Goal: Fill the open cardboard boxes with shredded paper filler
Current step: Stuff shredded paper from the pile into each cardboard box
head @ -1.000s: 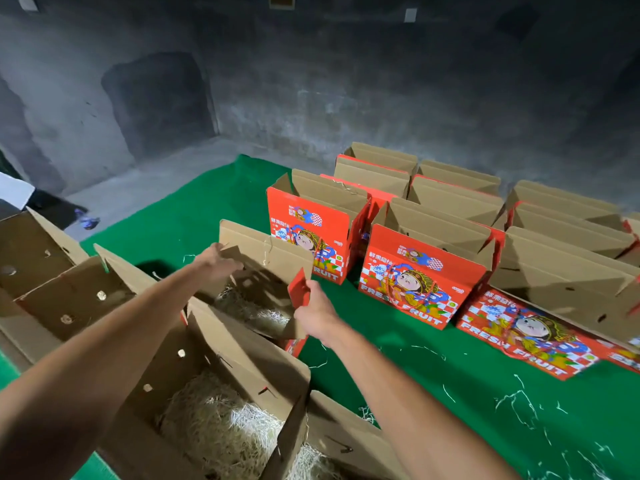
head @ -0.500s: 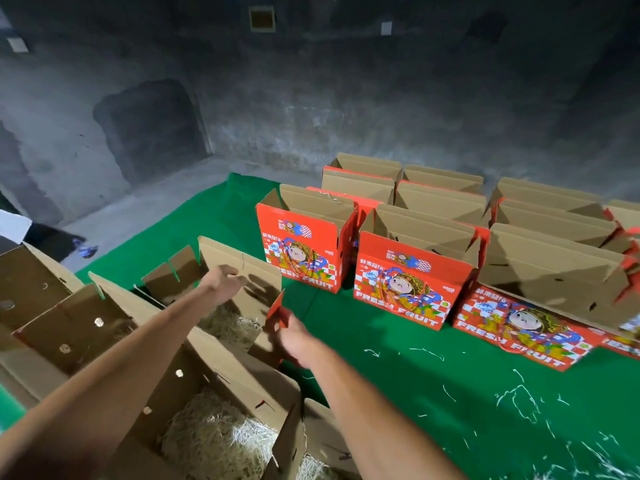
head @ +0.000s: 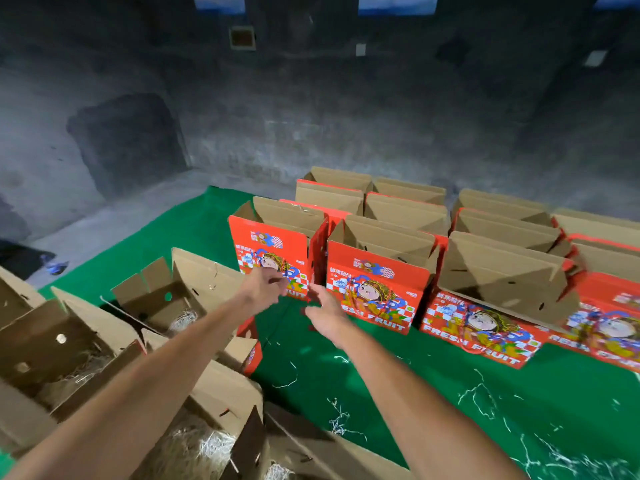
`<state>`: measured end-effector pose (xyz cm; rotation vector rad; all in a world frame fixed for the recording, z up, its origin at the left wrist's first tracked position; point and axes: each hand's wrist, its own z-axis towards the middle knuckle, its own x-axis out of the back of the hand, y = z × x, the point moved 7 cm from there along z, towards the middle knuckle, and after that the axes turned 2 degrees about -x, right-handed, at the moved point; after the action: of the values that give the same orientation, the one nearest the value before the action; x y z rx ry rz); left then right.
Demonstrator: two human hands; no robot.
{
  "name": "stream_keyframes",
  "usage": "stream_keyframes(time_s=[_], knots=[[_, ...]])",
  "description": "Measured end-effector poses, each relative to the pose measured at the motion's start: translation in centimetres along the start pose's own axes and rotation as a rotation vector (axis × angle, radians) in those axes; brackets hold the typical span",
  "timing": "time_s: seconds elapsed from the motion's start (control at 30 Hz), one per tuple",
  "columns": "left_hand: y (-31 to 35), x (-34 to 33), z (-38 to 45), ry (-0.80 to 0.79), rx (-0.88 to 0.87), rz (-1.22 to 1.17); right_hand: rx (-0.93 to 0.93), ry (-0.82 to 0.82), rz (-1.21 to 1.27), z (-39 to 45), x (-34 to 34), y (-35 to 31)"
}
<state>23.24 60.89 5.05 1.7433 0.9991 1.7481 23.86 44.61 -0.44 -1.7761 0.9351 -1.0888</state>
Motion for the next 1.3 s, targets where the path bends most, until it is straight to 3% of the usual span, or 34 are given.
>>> stream_keyframes(time_s=[0.27,0.4,0.53,0.7,0.9,0.97,1.1,1.3], knots=[[9.0,-9.8,3.4,-0.116,-0.124,-0.025,0.075,0.208,-0.066,1.8,14.9,1.4],[14.2,-15.7,5.1,-0.161,-0.231,0.001,0.071,0.355,-0.304,1.2,23.2,3.0],[19.5,-22.0,5.1,-0.220,-0.362,0.002,0.083,0.568,-0.865,-0.8,30.6,5.0],[22.6,-28.4,2.1,-0.319,-0.386,-0.068,-0.199,0.479,-1.210,-4.7,35.4,11.4],[23.3,-31.6,-2.7,-0.311,-0.432,-0.061,-0.114,0.409,-1.510,-9.7,37.8,15.0],[24.2,-32.0,-4.5,-0.266,-0.492,0.043,-0.070,0.406,-1.514,-10.9,38.1,15.1],[26.7,-34.0,-7.7,-0.203,-0.662,0.479,-0.079,0.352,-1.429,-13.6,38.6,17.0],[27.2,-38.2,-8.0,-0.216,-0.661,0.970,-0.118,0.289,-1.492,-15.8,39.7,20.2]])
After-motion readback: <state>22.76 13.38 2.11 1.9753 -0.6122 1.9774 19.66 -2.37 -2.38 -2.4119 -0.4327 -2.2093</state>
